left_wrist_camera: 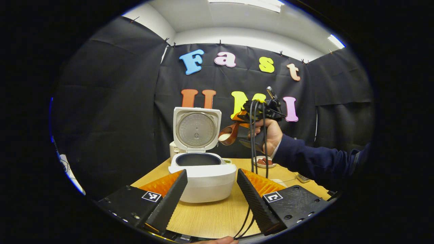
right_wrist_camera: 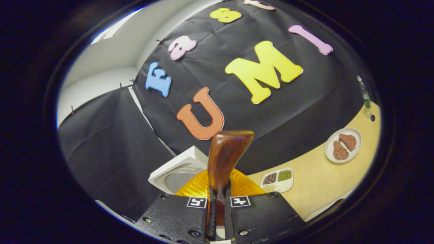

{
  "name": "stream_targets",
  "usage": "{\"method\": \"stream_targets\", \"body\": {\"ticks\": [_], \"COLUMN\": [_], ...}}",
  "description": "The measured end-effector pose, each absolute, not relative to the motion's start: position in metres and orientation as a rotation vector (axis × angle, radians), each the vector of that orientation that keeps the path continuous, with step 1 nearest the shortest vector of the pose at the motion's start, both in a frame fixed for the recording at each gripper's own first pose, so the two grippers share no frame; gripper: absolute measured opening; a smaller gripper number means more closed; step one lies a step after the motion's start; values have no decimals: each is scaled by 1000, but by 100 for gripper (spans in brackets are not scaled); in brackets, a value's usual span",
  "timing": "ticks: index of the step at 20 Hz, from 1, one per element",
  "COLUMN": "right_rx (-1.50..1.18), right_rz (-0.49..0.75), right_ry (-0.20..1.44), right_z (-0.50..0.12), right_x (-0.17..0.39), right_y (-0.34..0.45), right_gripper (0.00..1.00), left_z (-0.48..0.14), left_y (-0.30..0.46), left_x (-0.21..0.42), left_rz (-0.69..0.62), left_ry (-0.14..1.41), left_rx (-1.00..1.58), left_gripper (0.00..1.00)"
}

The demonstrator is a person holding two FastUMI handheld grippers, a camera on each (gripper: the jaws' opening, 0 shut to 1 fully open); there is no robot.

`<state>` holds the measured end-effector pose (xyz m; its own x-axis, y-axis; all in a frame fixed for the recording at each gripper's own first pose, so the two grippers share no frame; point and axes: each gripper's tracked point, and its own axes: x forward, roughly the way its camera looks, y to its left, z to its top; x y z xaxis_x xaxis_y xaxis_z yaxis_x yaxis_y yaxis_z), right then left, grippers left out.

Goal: Close the left gripper, press the button to open the rice cooker; take a wooden spoon from the chopstick holder with the right hand, scoop a spoonful of rice and pour it into the rice cooker, then put the wooden spoon back into the chopstick holder.

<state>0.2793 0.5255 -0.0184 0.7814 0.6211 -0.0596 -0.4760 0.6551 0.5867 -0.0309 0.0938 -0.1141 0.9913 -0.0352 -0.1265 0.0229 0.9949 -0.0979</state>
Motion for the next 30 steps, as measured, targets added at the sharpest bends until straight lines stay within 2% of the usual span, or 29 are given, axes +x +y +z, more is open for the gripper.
{"method": "stream_targets", "body": {"ticks": [5,13,19,26,27,30], "right_rx": [335,-42,-78,-118,-114,-71], "right_rz": [655,758,797,781,772,766], "right_ry": [186,12,-26,-96,-102,-97], "right_z": [-35,-41,-32,-7,-3,8], "right_x": [276,230,206,195,193,182], "right_y": [572,610,614,589,581,538], "right_gripper": [12,12,10,12,10,12], "left_z": [-118,-126,-136,-126,-125,-116], "left_y": [99,110,116,111,111,104], "left_x": [-33,-39,-44,-52,-52,-51], "left_rz": [-22,-5,17,41,42,36], "left_ry": [141,167,200,194,186,165], "left_rx": [-112,-121,-153,-159,-159,-145], "left_gripper": [94,94,94,94,94,93]}}
